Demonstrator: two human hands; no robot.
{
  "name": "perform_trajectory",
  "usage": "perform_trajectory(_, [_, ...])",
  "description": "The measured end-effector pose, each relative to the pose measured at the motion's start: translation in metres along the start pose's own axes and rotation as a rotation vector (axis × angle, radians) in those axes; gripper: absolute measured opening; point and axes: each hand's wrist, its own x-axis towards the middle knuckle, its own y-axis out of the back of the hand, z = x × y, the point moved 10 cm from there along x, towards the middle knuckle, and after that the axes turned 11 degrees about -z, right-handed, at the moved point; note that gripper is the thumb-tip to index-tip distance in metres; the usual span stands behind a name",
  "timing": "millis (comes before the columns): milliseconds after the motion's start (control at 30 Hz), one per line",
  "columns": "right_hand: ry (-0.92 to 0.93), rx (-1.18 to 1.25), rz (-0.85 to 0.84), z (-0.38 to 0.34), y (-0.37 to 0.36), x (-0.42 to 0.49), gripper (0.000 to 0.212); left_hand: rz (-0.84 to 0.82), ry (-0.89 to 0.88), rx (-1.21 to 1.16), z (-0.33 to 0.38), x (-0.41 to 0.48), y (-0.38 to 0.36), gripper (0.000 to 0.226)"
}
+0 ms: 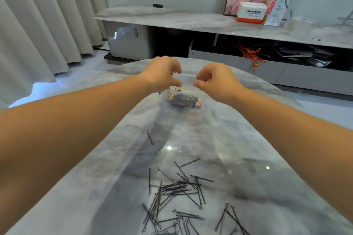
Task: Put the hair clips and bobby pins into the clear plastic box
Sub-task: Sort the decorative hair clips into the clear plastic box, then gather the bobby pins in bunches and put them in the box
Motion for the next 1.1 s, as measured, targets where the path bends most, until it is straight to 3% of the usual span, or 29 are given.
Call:
perform_trajectory(67, [0.003, -0.008, -0.095, -0.003, -0.010, -0.029, 0.013, 0.049, -0.002, 0.016, 0.004, -0.017, 0.004, 0.032])
perform_trajectory(133, [0.008, -0.047, -0.328, -0.005, -0.036, -0.066, 0.021, 0.084, -0.004, 0.024, 0.010, -0.042, 0.004, 0.016])
perform_trajectory(233, [0.006, -0.148, -0.631, -0.010, -0.077, -0.134, 0.037, -0.091, 0.044, 0.044, 0.015, -0.092, -0.028, 0.008])
perform_trajectory(300, [0.007, -0.235, -0.700, -0.015, -0.096, -0.166, 0.051, -0.288, 0.145, 0.075, 0.006, -0.134, -0.062, 0.014])
perform_trajectory(433, [-0.079, -0.307, -0.635, -0.019, -0.118, -0.184, 0.076, -0.521, 0.293, 0.096, -0.010, -0.195, -0.106, 0.040])
perform_trajectory(567, [-0.152, -0.228, -0.577, -0.016, -0.126, -0.188, 0.053, -0.550, 0.309, 0.159, 0.000, -0.216, -0.116, 0.062])
perform_trajectory(733, [-0.179, -0.090, -0.592, -0.015, -0.126, -0.193, 0.018, -0.540, 0.342, 0.068, 0.002, -0.219, -0.122, 0.039])
perform_trajectory(967, [-0.128, -0.089, -0.662, -0.012, -0.128, -0.197, 0.004, -0.550, 0.391, -0.110, -0.002, -0.225, -0.128, 0.026])
perform_trajectory(1100, [-0.164, 0.129, -0.627, 0.000, -0.116, -0.192, 0.002, -0.545, 0.409, -0.359, -0.002, -0.220, -0.122, 0.006])
